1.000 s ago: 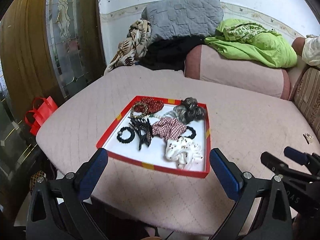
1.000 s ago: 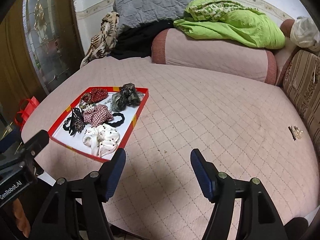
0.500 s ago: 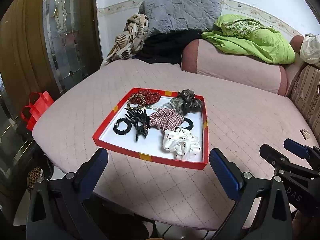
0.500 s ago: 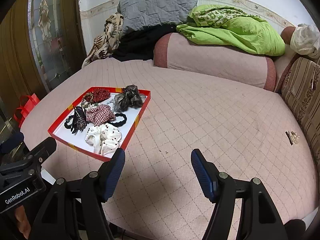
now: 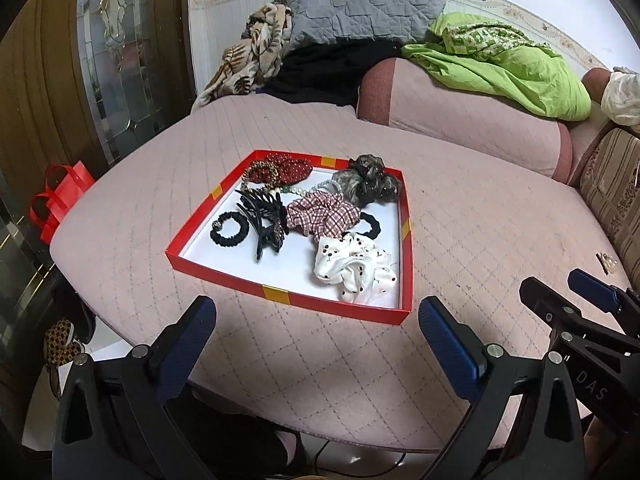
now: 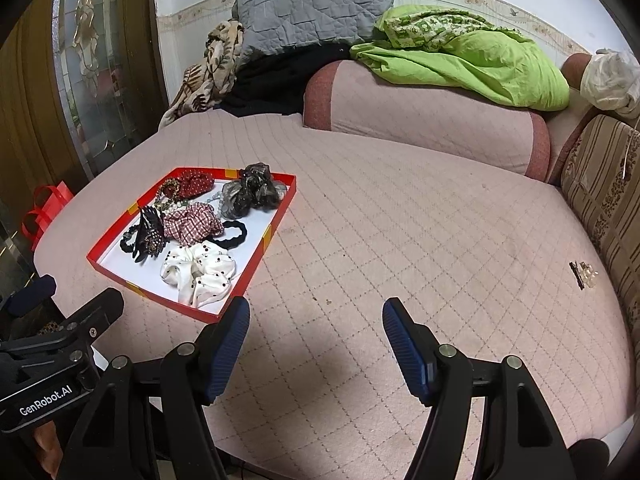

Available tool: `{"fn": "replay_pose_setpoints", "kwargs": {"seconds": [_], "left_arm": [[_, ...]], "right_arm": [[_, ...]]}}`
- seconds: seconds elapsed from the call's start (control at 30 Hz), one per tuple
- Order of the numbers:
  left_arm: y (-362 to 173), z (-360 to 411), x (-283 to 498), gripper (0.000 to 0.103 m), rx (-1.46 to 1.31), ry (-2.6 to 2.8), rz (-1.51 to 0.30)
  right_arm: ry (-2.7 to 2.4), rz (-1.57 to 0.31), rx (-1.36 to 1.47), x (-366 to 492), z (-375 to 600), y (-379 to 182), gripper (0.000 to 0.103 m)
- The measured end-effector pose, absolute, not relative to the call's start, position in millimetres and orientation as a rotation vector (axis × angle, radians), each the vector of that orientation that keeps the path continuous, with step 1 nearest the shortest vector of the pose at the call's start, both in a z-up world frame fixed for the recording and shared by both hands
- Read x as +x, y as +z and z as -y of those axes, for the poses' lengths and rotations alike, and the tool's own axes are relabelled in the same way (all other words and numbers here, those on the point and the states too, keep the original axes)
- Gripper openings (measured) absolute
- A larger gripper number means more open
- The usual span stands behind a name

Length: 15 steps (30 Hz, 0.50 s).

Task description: Organize jewelry

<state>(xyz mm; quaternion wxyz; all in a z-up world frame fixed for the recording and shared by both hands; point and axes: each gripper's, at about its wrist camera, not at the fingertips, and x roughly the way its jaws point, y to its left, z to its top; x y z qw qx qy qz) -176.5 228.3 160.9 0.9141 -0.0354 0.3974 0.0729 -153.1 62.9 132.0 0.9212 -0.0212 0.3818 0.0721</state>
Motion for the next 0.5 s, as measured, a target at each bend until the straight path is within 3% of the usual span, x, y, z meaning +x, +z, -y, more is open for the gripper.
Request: {"fn": "replay_pose_setpoints", "kwargs": {"seconds": [0.5], "left_arm": [[142, -227, -166, 0.101, -0.071, 0.146, -0.869]], "right_arm": [[0.136, -0.815, -0.054, -145, -64, 121, 0.074]]}}
